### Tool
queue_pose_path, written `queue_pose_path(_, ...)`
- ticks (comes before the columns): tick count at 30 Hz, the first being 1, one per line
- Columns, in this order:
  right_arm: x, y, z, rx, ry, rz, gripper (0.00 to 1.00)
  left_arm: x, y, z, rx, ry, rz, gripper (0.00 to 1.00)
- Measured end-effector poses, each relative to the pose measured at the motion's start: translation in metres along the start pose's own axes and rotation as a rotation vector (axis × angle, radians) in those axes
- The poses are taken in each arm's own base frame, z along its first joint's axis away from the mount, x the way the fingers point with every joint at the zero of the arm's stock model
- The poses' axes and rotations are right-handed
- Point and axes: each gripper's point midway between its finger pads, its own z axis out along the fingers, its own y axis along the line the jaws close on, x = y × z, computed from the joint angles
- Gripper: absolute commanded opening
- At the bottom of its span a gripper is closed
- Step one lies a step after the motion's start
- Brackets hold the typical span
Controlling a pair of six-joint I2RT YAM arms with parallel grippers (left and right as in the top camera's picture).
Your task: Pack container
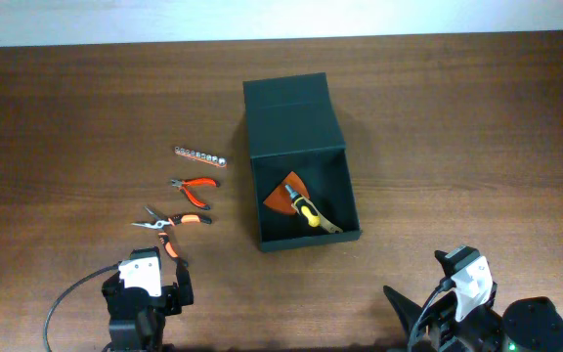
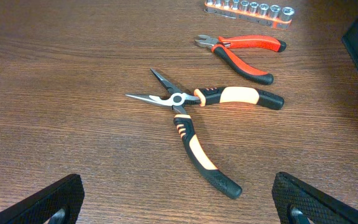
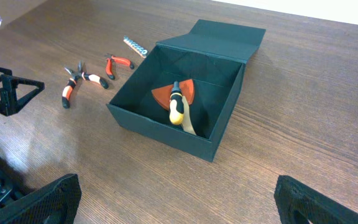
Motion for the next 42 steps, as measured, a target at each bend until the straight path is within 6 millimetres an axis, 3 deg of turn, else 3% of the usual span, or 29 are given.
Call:
queue_pose_path(10,0.000,0.000,0.000,0.000,0.001,0.003,0.99,0.002,0.000,0.000,0.000,0.008,0.001,0.99)
queue_pose_path(16,0.001,0.000,0.000,0.001,0.002,0.004,0.99,0.020,0.001,-0.004,-0.003,0.189,0.027,0.99)
queue_pose_path(19,0.001,-0.001,0.000,0.003,0.002,0.004,0.99,-0.005,0.002,-0.012,-0.004,0.224,0.032,0.99)
queue_pose_path(25,0.001,-0.001,0.001,0.003,0.003,0.004,0.99,-0.088,-0.005,-0.029,0.041,0.169,0.021,0.99)
queue_pose_path(30,0.001,-0.001,0.001,0.003,0.004,0.003,0.99,-0.126,-0.026,-0.027,0.155,0.208,0.012,0.99)
queue_pose_path(36,0.001,-0.001,0.001,0.003,0.004,0.004,0.99,-0.123,-0.042,-0.008,0.198,0.440,-0.115,0.99)
queue_pose_path(42,0.001,-0.001,0.001,0.003,0.004,0.004,0.99,-0.087,-0.043,0.027,0.075,0.677,-0.323,0.99)
